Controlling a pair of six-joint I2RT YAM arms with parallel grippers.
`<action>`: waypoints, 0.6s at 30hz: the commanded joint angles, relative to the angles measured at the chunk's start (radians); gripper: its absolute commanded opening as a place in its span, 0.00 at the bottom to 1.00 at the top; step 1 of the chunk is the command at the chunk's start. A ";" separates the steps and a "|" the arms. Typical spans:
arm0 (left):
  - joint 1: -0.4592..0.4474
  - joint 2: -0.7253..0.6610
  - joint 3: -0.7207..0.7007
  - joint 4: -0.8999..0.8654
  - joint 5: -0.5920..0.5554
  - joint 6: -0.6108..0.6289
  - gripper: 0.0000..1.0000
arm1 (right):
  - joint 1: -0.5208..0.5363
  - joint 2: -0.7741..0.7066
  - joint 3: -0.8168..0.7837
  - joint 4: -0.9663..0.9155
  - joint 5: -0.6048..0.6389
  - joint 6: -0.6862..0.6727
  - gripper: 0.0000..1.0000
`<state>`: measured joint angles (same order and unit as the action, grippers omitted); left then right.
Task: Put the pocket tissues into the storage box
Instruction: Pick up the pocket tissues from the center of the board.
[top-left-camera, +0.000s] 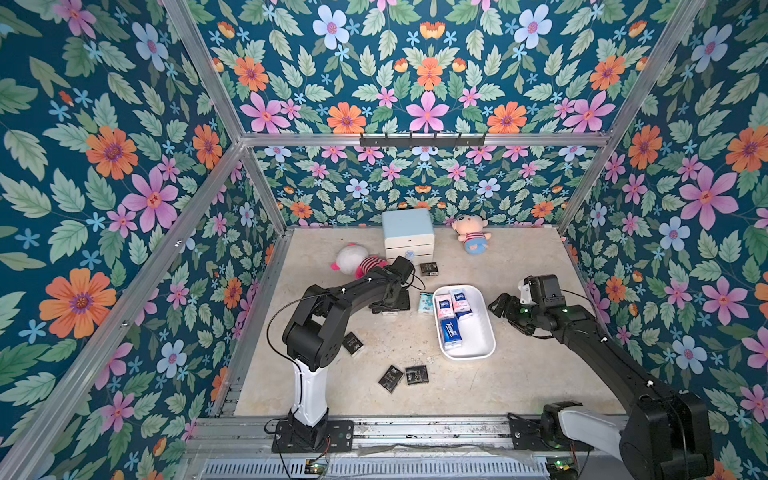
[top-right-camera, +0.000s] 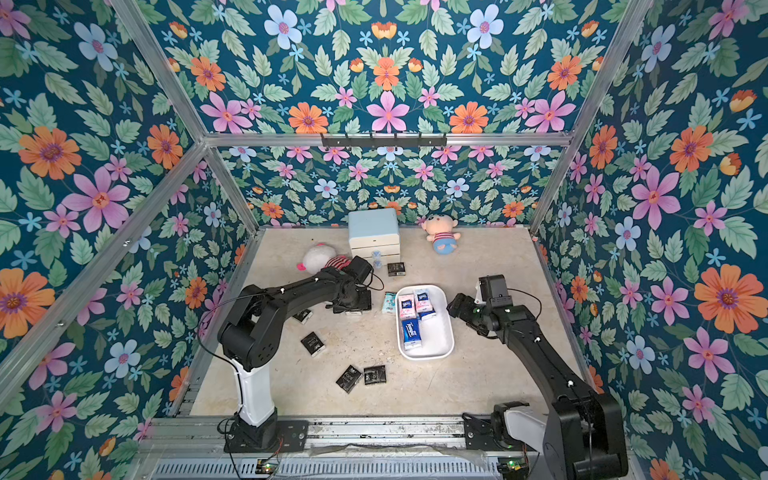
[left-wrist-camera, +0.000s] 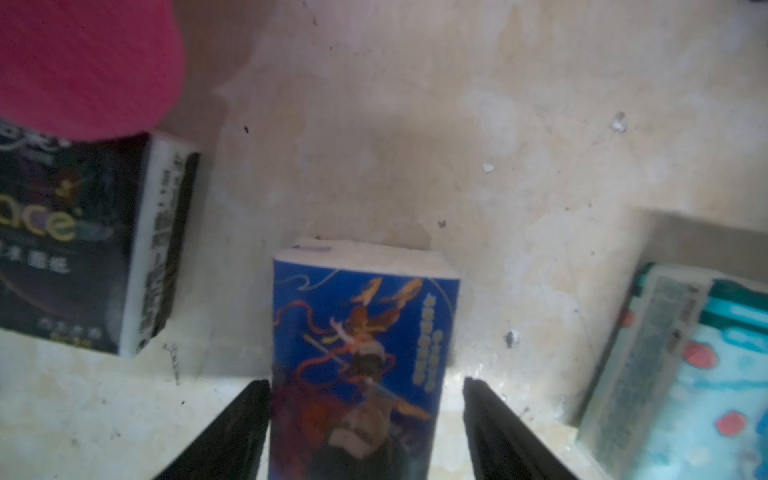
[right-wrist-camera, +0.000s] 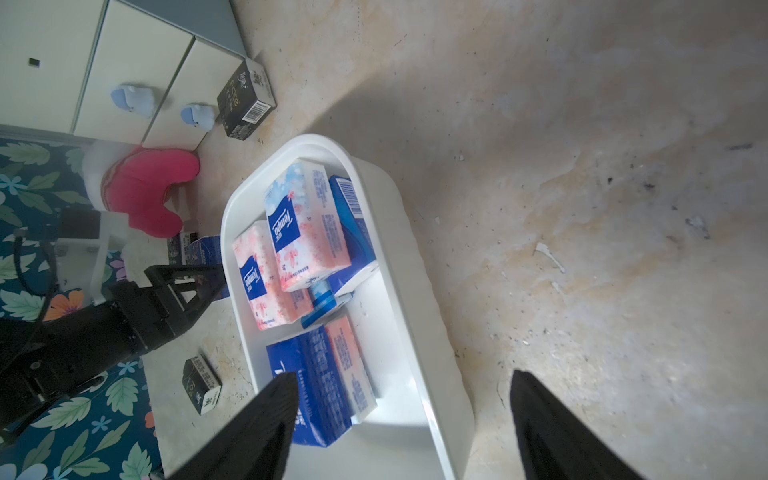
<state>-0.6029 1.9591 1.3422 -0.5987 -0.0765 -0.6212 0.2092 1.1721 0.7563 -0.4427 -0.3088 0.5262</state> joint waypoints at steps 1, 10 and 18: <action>0.002 0.009 -0.002 0.005 0.000 0.001 0.76 | 0.013 0.007 -0.007 0.026 -0.018 0.000 0.82; 0.002 -0.001 0.013 0.014 0.003 0.014 0.52 | 0.104 0.089 -0.006 0.095 0.074 0.053 0.60; -0.023 -0.096 0.026 0.001 0.058 -0.013 0.53 | 0.109 0.124 -0.007 0.115 0.198 0.086 0.45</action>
<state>-0.6117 1.8912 1.3602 -0.5919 -0.0494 -0.6212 0.3168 1.2938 0.7456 -0.3523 -0.1738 0.5888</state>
